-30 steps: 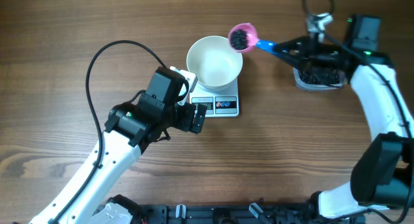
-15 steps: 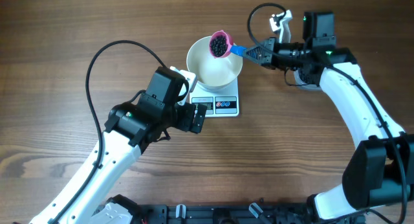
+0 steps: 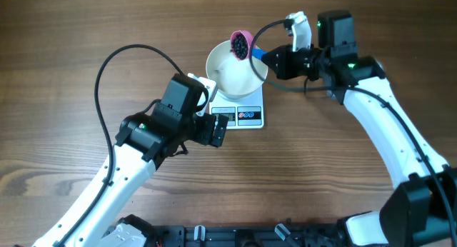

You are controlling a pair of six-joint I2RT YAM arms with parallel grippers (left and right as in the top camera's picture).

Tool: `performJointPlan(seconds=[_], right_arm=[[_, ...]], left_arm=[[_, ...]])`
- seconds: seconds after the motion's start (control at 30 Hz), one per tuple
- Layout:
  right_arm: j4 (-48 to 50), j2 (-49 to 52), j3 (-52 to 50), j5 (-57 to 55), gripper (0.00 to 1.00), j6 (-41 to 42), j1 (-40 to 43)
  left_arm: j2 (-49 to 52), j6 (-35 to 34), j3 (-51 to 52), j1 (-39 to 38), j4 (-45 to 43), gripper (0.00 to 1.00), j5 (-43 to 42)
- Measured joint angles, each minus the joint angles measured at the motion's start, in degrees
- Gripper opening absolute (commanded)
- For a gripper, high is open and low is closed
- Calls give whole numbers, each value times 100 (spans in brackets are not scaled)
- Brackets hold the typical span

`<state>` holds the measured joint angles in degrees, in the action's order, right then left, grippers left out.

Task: Scoop item into bowl and weigh 150g on scale
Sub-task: 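Tip the pink scoop to pour beans into the white bowl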

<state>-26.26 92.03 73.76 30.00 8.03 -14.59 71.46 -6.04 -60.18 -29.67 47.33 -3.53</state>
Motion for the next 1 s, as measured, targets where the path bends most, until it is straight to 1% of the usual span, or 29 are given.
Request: performJointPlan(seconds=[0.1,0.23,0.53,1.0], right_arm=[[-52,-37,0,-485,4,-203,-184],[-70,-37,0,-785,4,-466,-310],[-68,-37,0,-1126,4,-1224,-409],[66,-205,0,-1405,4,-2000,-546]], left_arm=[[0,0,0,0,0,100,0],[0,0,0,0,0,100,0],[0,0,0,0,0,100,0],[0,0,0,0,0,100,0]])
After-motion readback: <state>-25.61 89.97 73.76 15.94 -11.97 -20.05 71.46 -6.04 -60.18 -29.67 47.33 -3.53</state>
